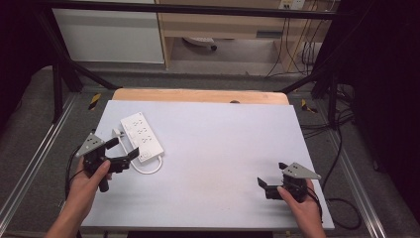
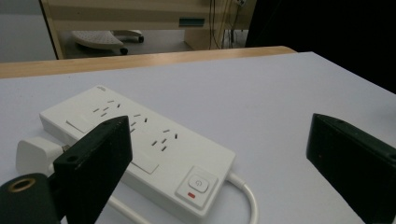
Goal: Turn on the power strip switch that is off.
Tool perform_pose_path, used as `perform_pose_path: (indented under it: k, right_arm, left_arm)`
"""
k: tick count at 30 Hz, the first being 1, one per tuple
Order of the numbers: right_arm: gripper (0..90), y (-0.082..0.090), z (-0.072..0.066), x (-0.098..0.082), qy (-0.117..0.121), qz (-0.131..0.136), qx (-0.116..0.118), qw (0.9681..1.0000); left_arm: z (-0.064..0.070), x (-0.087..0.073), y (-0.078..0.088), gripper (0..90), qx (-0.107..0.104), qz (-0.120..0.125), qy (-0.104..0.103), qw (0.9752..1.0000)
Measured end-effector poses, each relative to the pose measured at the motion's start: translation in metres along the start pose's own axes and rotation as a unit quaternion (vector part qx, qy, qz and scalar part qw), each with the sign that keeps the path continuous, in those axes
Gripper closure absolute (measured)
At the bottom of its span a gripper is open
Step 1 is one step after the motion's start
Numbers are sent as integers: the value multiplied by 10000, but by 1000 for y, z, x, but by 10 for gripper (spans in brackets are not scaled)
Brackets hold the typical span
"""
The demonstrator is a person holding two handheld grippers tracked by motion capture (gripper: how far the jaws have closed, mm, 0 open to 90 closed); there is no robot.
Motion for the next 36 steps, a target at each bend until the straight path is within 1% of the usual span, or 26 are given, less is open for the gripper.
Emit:
perform_pose_path:
  k: [5,10,12,14,18,21,26,30,32,34,36]
  right_arm:
    - [28,0,0,0,4,-4,-6,10000]
    - [27,0,0,0,-6,-7,-10,10000]
    - [27,0,0,0,-15,-5,-11,10000]
    - [27,0,0,0,-13,-6,-14,10000]
    - [27,0,0,0,-10,9,-16,10000]
    - [27,0,0,0,-7,-3,-17,10000]
    - [27,0,0,0,-26,-3,-14,10000]
    - [27,0,1,0,-16,1,-24,10000]
    - [27,0,1,0,-15,-1,-28,10000]
    - [27,0,1,-1,-1,-3,-47,10000]
    - [25,-1,2,-1,1,-31,-81,10000]
  left_arm:
    - [2,-8,13,71,9,36,30,10000]
    - [5,-17,24,71,5,-15,30,10000]
    - [7,-21,27,71,-11,-35,22,10000]
    - [9,-26,29,71,-31,-50,70,10000]
    - [15,-35,31,72,-68,-56,100,9999]
    - [19,-39,31,72,-92,-53,65,9999]
    - [27,-43,28,73,-114,-125,-63,9998]
    - [36,-48,22,74,-194,-273,-178,9993]
    - [41,-52,19,75,-241,-322,-173,9990]
    - [44,-55,16,75,-244,-388,-264,9986]
    - [49,-59,12,75,-335,-447,-315,9979]
Point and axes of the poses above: each handheld gripper's, and its own axes: y roughly backward along the jaws, x roughly out of its top, z roughly to its right, the point moved 6 cm from there along -y, roughly forward along the jaws, and after that the axes turned 4 degrees about -y, right-handed, at the moved point
